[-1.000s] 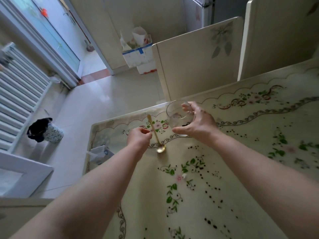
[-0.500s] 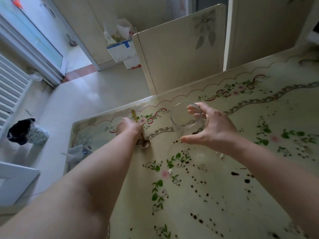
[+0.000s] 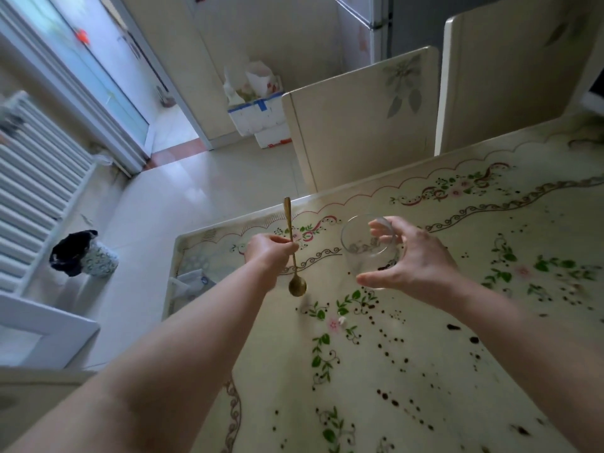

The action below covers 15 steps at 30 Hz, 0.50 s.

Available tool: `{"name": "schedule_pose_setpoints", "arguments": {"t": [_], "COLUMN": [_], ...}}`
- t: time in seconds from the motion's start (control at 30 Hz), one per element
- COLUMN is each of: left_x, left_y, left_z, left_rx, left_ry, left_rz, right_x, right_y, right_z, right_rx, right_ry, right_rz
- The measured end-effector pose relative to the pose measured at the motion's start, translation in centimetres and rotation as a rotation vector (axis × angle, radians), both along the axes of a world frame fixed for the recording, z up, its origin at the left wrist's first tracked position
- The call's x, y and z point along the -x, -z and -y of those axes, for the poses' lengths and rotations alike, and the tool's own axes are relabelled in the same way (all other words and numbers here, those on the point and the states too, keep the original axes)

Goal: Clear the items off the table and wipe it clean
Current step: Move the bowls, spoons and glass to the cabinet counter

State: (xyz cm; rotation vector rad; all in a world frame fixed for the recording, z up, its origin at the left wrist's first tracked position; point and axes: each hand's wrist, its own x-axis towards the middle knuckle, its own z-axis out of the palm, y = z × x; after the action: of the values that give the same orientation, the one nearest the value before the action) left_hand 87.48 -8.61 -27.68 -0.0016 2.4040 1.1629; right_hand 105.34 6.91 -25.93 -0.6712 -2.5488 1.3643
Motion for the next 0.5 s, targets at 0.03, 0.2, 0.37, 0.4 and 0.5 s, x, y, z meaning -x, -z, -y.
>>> {"name": "schedule_pose_setpoints", "arguments": {"t": [0.03, 0.2, 0.37, 0.4, 0.5], "left_x": [-0.5, -3.7, -7.9, -8.6, -11.1], "left_y": [-0.8, -6.8, -13.6, -14.8, -17.8], "left_z": [0.5, 3.5, 6.5, 7.0, 8.2], "left_rx": [-0.034, -0.222, -0.413, -0.442, -0.565], "left_ry": [0.009, 0.057, 0.1, 0.108, 0.159], "left_rz": [-0.004, -0.094, -0.269, -0.307, -0.35], "right_x": [-0.2, -2.1, -5.3, -5.9, -8.3], "right_y": [-0.3, -2.5, -5.1, -5.6, -7.5], "right_z": [0.3, 3.2, 7.3, 8.1, 10.4], "right_rx": [0.001, -0.013, -0.056, -0.063, -0.066], "right_ry": [0.003, 0.033, 0.062, 0.071, 0.095], "right_rz": [0.011, 0.037, 0.04, 0.036, 0.012]}}
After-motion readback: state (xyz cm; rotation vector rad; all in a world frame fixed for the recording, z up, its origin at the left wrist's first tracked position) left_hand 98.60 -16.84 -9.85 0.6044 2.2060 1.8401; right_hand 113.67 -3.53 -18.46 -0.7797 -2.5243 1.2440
